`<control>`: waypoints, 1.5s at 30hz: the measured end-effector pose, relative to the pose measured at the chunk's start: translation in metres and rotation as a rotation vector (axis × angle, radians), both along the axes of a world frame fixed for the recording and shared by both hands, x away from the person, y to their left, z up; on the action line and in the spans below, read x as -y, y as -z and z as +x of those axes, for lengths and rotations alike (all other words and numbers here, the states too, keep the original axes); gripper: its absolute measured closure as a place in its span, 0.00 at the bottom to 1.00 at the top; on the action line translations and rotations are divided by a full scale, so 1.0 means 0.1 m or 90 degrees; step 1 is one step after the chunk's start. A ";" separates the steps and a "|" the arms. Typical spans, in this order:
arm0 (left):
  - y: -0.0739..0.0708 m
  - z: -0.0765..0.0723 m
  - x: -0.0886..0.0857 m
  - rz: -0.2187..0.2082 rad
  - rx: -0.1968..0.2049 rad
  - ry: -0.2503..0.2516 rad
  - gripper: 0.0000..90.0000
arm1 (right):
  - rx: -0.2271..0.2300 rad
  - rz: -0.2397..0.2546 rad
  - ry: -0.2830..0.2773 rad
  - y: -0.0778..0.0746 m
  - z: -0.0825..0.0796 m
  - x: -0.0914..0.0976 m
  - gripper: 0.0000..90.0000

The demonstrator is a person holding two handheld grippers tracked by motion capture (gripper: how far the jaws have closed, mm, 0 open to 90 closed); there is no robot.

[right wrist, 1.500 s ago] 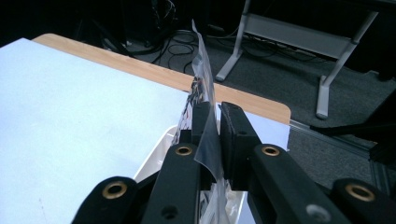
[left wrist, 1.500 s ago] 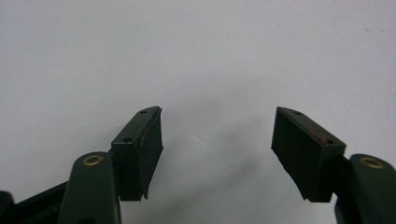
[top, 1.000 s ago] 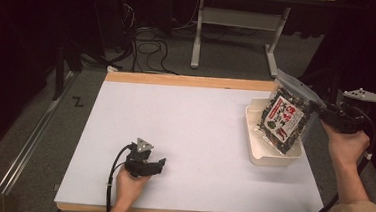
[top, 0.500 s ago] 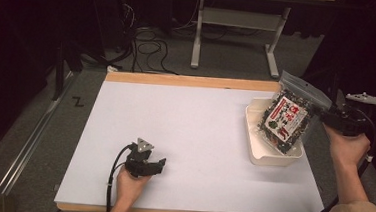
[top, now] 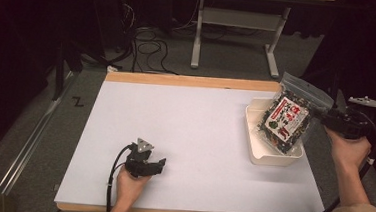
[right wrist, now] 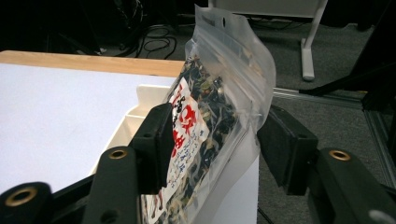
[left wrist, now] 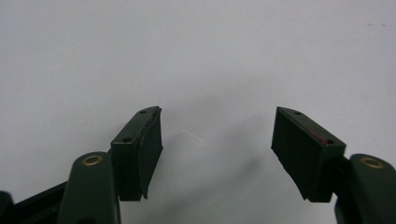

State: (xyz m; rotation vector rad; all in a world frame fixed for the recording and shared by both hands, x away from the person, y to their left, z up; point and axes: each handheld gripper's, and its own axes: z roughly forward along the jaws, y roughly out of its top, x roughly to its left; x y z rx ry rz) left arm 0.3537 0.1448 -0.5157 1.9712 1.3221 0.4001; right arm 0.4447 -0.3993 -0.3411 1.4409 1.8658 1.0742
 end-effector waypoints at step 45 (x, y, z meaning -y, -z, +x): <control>-0.02 -0.02 0.01 -0.001 0.012 0.005 0.37 | 0.034 0.000 -0.168 0.01 -0.65 -0.45 0.42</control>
